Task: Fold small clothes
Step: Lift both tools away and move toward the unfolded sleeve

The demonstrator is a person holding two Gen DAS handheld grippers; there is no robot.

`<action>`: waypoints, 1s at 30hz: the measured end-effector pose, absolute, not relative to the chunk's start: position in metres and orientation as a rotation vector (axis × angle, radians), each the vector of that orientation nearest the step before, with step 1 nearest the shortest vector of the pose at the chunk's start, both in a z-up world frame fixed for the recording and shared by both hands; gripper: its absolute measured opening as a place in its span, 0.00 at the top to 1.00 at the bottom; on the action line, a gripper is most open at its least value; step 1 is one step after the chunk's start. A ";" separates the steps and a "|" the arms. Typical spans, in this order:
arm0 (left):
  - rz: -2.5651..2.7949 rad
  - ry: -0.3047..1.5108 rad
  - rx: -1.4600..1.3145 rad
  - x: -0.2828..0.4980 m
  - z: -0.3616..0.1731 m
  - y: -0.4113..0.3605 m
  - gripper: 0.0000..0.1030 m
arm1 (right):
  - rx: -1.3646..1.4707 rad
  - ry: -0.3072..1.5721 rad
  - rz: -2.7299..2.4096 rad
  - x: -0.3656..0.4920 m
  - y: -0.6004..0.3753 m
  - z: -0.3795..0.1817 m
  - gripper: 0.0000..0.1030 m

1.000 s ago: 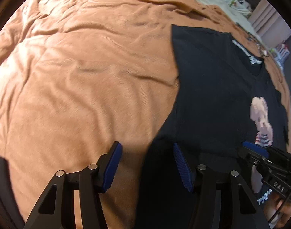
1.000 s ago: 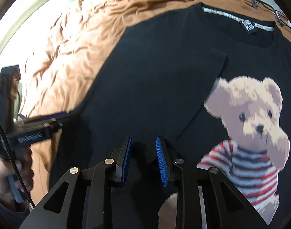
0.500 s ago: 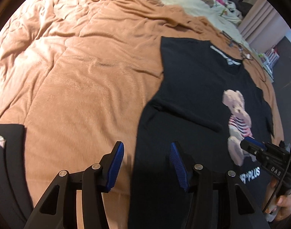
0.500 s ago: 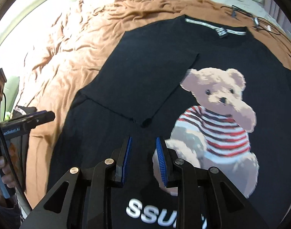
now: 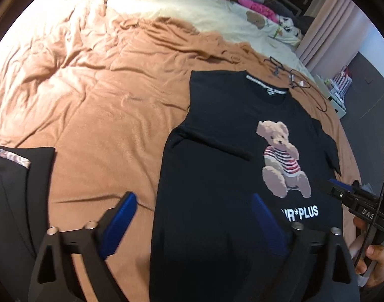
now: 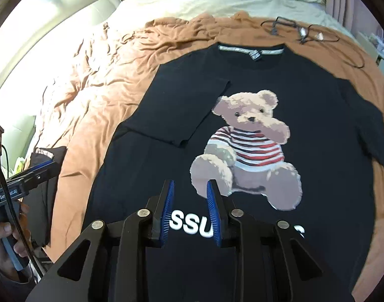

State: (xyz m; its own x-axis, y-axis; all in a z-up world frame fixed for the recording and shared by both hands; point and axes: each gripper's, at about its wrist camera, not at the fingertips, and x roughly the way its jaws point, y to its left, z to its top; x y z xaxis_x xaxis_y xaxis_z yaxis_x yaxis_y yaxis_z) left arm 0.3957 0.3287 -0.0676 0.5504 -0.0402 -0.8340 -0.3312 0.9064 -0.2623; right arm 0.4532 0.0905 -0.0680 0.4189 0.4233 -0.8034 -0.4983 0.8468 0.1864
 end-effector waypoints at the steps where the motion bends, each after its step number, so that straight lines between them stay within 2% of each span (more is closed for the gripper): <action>1: 0.178 0.972 -0.410 0.392 -0.063 0.326 0.03 | -0.087 0.966 0.578 0.447 0.087 -0.063 0.17; 2: 0.178 0.960 -0.400 0.387 -0.057 0.323 0.02 | -0.081 0.951 0.588 0.439 0.085 -0.057 0.00; 19: 0.135 0.810 -0.319 0.286 0.026 0.240 0.00 | -0.006 0.810 0.540 0.313 -0.015 0.018 0.00; 30: 0.077 0.773 -0.276 0.266 0.053 0.159 0.00 | 0.130 0.729 0.553 0.269 -0.112 0.015 0.00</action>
State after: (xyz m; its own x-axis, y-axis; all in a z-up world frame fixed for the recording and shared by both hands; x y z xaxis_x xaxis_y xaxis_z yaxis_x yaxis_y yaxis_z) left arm 0.2661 0.1591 0.0534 0.7150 -0.0324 -0.6983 -0.1689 0.9613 -0.2175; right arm 0.2686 -0.1119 0.0145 0.6106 0.5214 -0.5961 -0.4334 0.8500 0.2995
